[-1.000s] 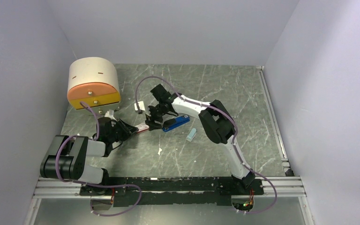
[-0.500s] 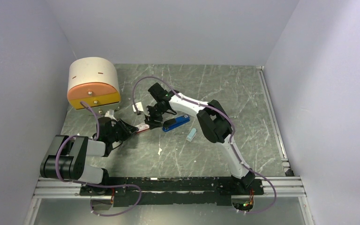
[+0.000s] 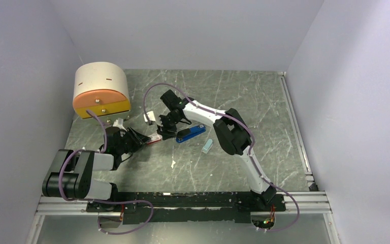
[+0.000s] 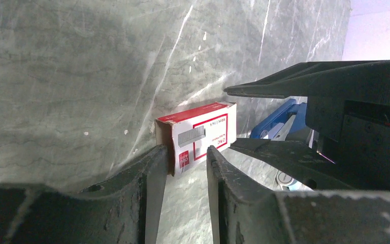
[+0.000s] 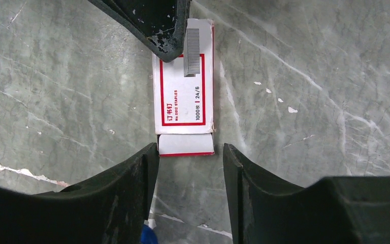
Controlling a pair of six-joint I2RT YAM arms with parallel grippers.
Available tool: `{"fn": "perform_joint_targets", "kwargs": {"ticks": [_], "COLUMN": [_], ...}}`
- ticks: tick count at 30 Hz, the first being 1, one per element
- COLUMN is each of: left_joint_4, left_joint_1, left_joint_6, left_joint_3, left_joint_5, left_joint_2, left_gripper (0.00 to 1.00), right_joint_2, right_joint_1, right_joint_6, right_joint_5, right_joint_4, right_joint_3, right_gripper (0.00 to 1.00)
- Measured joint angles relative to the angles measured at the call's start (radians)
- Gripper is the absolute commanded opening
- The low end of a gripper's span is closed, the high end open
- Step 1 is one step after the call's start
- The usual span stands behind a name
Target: Load the staples into the stapler
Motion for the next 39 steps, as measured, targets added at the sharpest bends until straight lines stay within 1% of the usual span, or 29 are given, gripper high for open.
{"fn": "perform_joint_targets", "kwargs": {"ticks": [2,5,13,21,31,37,39], "left_joint_4": [0.001,0.001,-0.012,-0.021,-0.039,-0.038,-0.038], "left_joint_1": [0.0,0.0,0.0,0.0,0.0,0.0,0.0], "left_joint_6": [0.0,0.0,0.001,0.005,0.04,0.049,0.051], "left_joint_3": [0.0,0.0,0.0,0.0,0.0,0.0,0.0], "left_joint_5": [0.0,0.0,-0.01,-0.013,-0.029,-0.029,-0.029], "left_joint_2": [0.0,0.0,0.002,0.0,-0.023,-0.027,-0.029], "left_gripper": [0.41,0.36,0.25,0.17,0.15,0.07,0.07], "right_joint_2": [0.0,0.0,0.0,-0.005,-0.006,-0.007,-0.007], "right_joint_1": [0.002,0.003,0.016,0.015,0.011,0.009,0.008], "right_joint_6": [0.0,0.0,-0.002,0.0,-0.003,-0.007,-0.007], "right_joint_5": [-0.001,-0.001,-0.001,0.001,0.006,0.005,0.005], "right_joint_4": [0.002,0.005,0.009,0.031,0.031,0.03,0.03], "right_joint_3": [0.0,-0.001,-0.003,-0.02,-0.021,-0.021,-0.021], "right_gripper": [0.55,0.53,0.43,0.39,0.37,0.35,0.35]}}
